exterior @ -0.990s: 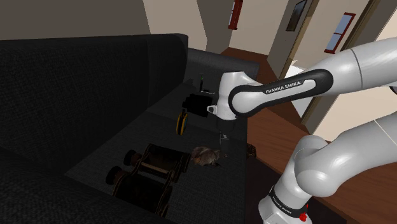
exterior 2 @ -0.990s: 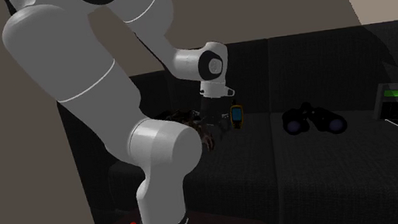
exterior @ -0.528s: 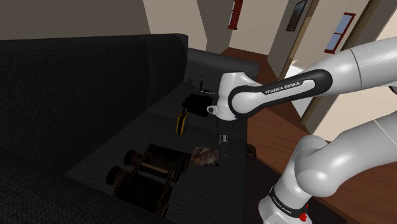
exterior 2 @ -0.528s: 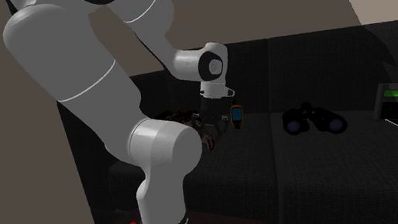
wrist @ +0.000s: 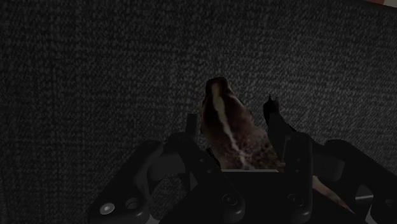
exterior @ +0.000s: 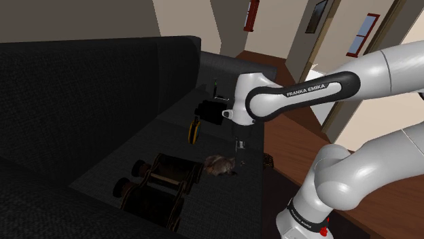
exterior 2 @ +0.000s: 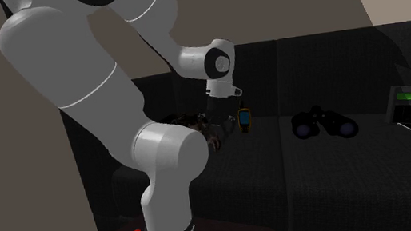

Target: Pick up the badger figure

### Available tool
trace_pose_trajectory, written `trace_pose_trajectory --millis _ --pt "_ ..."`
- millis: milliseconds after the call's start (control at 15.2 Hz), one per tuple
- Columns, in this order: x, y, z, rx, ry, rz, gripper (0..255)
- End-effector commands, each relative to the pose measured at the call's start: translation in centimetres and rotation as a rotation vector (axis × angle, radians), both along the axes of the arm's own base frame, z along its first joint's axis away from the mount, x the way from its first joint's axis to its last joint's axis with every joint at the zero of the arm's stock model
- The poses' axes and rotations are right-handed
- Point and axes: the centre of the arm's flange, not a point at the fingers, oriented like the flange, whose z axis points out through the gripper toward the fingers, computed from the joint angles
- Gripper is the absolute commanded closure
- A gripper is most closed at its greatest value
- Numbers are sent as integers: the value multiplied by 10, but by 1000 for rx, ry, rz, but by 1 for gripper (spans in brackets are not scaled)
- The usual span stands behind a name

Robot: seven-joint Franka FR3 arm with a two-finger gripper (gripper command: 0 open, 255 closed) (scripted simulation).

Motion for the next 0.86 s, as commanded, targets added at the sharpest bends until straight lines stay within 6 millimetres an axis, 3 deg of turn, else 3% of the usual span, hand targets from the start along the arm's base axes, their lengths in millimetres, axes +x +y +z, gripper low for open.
trace_pose_trajectory --millis 0,660,792 --pt "1 1 11 1 -1 0 255" --pt "1 1 64 1 -1 0 255" --pt "1 1 65 1 -1 0 255"
